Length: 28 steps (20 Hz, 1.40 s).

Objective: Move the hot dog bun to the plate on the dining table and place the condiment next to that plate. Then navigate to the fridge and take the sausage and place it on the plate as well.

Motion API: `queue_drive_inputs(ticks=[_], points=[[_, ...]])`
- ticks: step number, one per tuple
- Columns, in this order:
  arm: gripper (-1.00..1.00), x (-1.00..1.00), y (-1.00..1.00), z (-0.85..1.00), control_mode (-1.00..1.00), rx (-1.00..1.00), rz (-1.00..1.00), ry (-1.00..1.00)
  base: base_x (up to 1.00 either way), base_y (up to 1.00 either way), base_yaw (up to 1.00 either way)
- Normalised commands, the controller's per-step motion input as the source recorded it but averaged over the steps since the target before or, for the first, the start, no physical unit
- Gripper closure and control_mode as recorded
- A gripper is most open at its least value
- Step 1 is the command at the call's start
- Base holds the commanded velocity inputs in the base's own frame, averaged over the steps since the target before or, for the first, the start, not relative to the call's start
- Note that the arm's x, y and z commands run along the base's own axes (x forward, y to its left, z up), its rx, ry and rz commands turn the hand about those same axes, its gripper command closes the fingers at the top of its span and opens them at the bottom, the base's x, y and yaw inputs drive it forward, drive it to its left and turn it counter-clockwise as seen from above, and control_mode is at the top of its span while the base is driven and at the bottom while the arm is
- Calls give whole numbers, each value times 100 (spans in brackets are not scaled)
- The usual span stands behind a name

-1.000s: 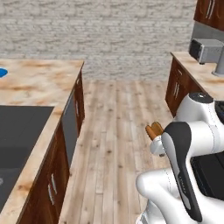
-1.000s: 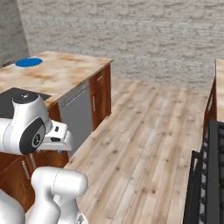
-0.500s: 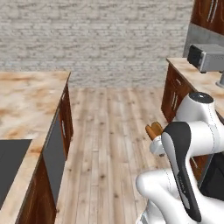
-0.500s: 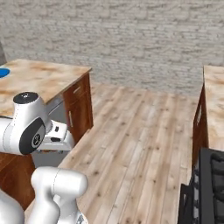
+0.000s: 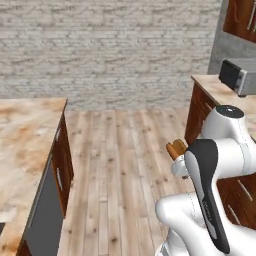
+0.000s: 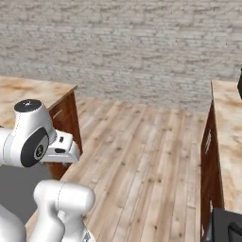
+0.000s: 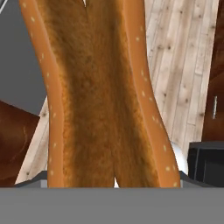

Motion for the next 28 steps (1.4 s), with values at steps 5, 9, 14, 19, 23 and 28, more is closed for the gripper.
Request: queue_drive_inputs(ticks=[5,9,14,19,23,28], points=[[100,0,0,0,100,0,0,0,100,0,0],[100,0,0,0,100,0,0,0,100,0,0],[100,0,0,0,100,0,0,0,100,0,0],[100,0,0,0,100,0,0,0,100,0,0],[100,0,0,0,100,0,0,0,100,0,5],[100,0,0,0,100,0,0,0,100,-4,20]])
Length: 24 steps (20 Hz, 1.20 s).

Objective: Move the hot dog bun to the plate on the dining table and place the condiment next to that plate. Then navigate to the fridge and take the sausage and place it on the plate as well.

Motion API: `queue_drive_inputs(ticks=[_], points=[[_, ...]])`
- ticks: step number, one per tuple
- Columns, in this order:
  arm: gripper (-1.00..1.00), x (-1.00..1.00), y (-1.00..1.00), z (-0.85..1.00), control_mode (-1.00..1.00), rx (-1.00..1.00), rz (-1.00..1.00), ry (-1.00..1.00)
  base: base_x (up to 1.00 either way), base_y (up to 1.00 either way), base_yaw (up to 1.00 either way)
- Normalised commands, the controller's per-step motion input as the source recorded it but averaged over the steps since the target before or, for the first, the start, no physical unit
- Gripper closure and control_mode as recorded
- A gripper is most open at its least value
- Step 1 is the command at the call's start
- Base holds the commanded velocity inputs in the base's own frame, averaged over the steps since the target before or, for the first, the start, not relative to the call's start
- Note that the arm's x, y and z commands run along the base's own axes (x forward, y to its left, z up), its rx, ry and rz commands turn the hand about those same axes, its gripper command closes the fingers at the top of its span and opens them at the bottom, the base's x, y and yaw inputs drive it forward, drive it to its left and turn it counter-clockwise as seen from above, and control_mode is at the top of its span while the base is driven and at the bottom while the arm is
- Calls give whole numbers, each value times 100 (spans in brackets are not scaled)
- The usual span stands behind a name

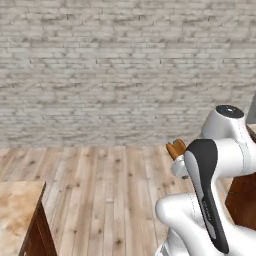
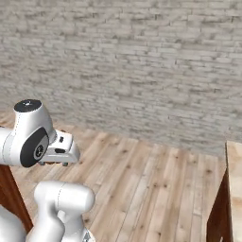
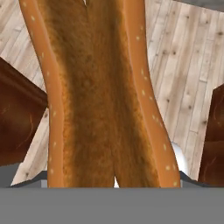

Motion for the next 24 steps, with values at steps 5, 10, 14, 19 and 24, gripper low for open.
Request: queue_drive_inputs(ticks=[5,10,14,19,24], points=[[100,0,0,0,100,0,0,0,100,-4,49],[100,0,0,0,100,0,0,0,100,-1,57],[100,0,0,0,100,0,0,0,100,0,60],[100,0,0,0,100,0,0,0,100,0,59],[100,0,0,0,100,0,0,0,100,0,58]])
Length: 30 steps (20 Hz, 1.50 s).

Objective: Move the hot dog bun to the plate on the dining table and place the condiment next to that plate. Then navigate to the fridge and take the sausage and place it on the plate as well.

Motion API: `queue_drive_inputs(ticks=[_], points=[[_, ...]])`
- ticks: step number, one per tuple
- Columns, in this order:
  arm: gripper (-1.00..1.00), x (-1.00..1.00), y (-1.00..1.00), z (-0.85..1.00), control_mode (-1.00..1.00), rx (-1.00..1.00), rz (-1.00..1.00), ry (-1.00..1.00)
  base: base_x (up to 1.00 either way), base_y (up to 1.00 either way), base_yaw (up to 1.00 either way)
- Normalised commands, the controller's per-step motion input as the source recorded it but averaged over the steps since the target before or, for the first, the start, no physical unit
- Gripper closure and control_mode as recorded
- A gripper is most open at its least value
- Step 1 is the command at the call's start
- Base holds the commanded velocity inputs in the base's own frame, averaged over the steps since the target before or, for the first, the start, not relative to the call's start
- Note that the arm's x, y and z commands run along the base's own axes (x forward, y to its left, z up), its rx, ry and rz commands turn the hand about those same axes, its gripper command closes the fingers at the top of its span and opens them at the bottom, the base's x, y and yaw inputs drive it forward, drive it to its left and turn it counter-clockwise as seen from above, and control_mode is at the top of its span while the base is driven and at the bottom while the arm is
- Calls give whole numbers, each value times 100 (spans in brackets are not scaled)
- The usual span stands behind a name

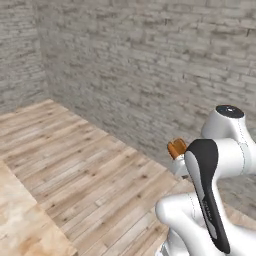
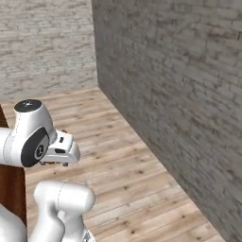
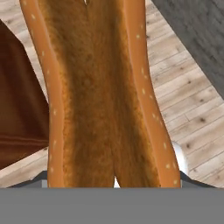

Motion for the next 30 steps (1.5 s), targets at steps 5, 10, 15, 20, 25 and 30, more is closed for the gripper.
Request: queue_drive_inputs(ticks=[5,10,15,20,25,30], points=[[100,0,0,0,100,0,0,0,100,0,58],[100,0,0,0,100,0,0,0,100,-10,54],[100,0,0,0,100,0,0,0,100,-46,35],[100,0,0,0,100,0,0,0,100,-48,21],[100,0,0,0,100,0,0,0,100,-32,31],[100,0,0,0,100,0,0,0,100,-20,44]])
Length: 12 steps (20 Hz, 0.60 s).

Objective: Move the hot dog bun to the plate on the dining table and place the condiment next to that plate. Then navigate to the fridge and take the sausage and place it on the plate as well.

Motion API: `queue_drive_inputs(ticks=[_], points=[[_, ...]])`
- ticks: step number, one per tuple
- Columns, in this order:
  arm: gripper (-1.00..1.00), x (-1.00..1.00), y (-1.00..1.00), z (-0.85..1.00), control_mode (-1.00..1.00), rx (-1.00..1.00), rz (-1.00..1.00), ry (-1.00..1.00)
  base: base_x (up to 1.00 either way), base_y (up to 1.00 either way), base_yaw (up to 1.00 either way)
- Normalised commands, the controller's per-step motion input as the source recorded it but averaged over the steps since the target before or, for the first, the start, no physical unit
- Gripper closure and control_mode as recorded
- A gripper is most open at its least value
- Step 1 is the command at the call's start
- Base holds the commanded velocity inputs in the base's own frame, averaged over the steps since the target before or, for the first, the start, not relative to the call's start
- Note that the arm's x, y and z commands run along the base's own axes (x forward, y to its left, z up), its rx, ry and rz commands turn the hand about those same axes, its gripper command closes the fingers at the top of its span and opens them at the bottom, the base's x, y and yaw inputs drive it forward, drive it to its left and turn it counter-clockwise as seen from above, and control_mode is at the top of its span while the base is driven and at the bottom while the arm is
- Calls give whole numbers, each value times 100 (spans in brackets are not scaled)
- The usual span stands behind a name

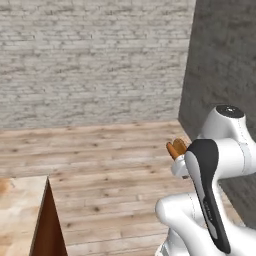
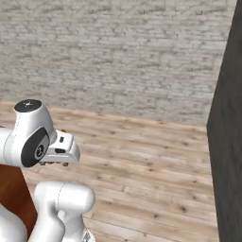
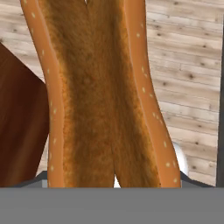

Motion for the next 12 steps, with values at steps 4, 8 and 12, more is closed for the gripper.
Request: queue_drive_inputs(ticks=[4,8,12], points=[[100,0,0,0,100,0,0,0,100,-26,46],[100,0,0,0,100,0,0,0,100,-31,50],[100,0,0,0,100,0,0,0,100,-31,54]])
